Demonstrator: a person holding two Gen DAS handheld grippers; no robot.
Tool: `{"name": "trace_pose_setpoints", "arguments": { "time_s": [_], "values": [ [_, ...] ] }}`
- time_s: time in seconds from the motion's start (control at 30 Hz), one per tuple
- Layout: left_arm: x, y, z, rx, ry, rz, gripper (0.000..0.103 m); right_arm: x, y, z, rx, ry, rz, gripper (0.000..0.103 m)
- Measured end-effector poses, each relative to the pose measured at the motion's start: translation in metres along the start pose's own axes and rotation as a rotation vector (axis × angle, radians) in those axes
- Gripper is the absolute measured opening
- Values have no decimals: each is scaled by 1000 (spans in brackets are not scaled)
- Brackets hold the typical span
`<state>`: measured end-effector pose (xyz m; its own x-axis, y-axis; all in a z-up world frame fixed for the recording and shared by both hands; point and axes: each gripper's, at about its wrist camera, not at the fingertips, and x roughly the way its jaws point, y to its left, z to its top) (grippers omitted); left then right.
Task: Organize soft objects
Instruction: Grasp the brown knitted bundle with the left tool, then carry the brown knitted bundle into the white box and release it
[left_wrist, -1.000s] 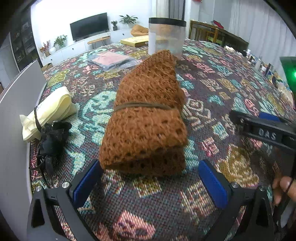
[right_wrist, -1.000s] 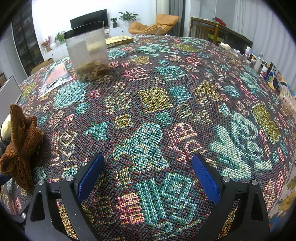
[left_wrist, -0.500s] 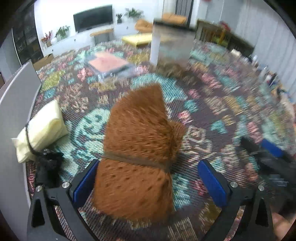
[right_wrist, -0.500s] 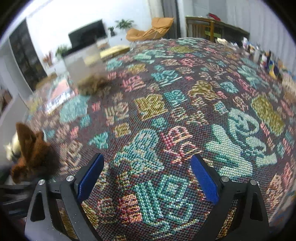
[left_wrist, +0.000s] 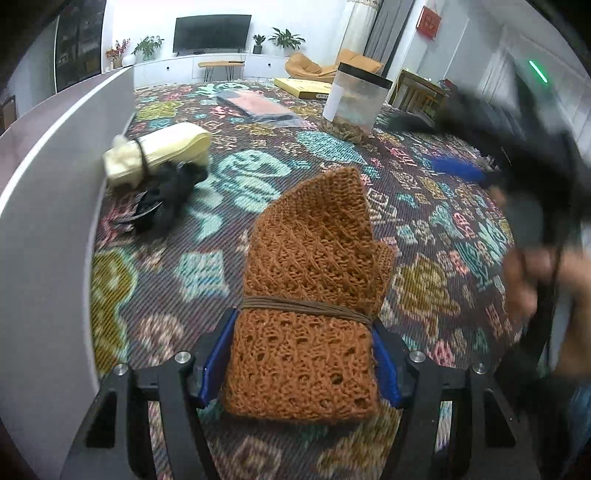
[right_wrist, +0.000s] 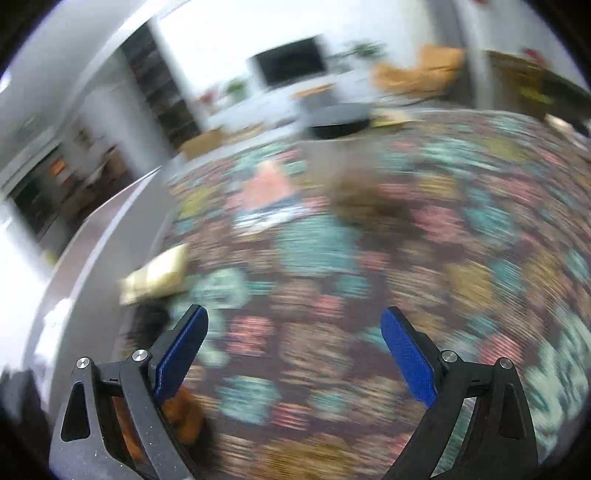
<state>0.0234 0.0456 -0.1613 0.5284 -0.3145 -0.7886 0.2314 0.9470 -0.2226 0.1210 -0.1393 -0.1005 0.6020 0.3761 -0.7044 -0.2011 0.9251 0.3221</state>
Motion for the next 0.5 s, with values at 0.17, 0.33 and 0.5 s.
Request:
{"name": "trace_pose_setpoints", "arguments": {
  "time_s": [0.17, 0.33, 0.5],
  "values": [
    [-15, 9, -13, -9, -23, 14, 65, 63, 74, 25, -141, 262, 150, 96],
    [-27, 14, -21, -20, -33, -4, 65, 118, 121, 40, -142, 354, 194, 96],
    [-30, 16, -24, -31, -19, -24, 65, 170, 117, 49, 8, 402, 187, 96]
  ]
}}
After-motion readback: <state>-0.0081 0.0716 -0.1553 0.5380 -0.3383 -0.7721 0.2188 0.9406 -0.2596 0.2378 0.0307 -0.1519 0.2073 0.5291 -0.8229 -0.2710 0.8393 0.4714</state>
